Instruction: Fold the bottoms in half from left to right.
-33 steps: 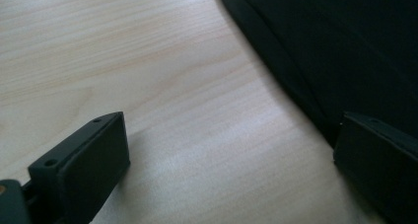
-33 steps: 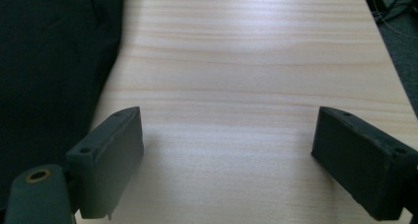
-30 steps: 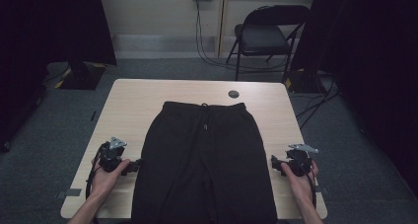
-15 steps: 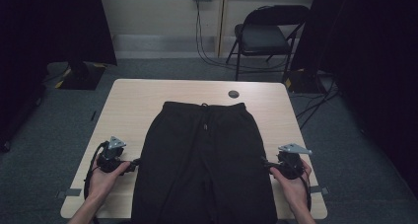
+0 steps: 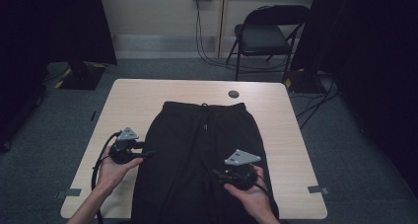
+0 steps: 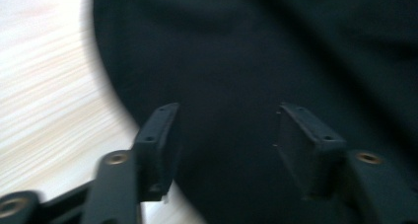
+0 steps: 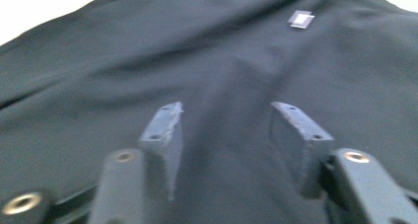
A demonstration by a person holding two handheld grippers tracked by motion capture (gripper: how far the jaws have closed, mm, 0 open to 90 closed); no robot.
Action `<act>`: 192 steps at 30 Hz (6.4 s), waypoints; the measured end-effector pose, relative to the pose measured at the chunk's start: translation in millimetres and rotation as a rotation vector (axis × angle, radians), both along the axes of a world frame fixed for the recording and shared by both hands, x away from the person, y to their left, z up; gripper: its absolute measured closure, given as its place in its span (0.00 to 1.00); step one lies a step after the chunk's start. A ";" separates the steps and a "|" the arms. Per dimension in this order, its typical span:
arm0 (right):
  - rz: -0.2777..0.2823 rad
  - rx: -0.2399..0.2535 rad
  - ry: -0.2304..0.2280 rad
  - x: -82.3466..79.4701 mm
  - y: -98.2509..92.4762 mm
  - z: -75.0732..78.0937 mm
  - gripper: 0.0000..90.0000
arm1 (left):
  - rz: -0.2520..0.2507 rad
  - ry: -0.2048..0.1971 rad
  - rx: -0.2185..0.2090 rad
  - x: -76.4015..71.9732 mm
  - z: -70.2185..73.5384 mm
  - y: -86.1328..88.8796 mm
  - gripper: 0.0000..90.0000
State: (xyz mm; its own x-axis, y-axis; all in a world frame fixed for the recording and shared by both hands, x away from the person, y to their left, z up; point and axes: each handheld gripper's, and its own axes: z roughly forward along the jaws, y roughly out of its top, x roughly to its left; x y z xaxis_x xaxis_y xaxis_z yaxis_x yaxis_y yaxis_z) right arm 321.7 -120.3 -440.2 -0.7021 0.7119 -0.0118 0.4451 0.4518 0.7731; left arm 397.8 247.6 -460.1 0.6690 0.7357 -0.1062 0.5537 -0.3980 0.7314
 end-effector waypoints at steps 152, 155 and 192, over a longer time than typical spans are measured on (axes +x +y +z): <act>0.338 0.084 0.041 -34.2 141.8 -12.4 0.98 | 0.106 -0.033 -0.297 25.7 9.9 -16.9 0.98; 0.335 0.112 0.022 -31.0 142.4 1.0 0.98 | 0.124 -0.038 -0.321 24.9 12.4 -13.1 0.99; 0.160 0.227 -0.072 -22.0 12.2 54.3 0.98 | -0.043 -0.145 -0.281 50.3 80.8 -140.8 0.99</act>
State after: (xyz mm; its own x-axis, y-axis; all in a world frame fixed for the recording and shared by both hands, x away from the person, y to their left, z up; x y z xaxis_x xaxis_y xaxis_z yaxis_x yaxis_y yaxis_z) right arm 299.7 -108.1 -385.9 -0.8088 0.5824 0.0812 0.3225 0.3239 0.8894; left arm 448.1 106.8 -379.4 0.7218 0.6618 -0.2025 0.4228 -0.1901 0.8861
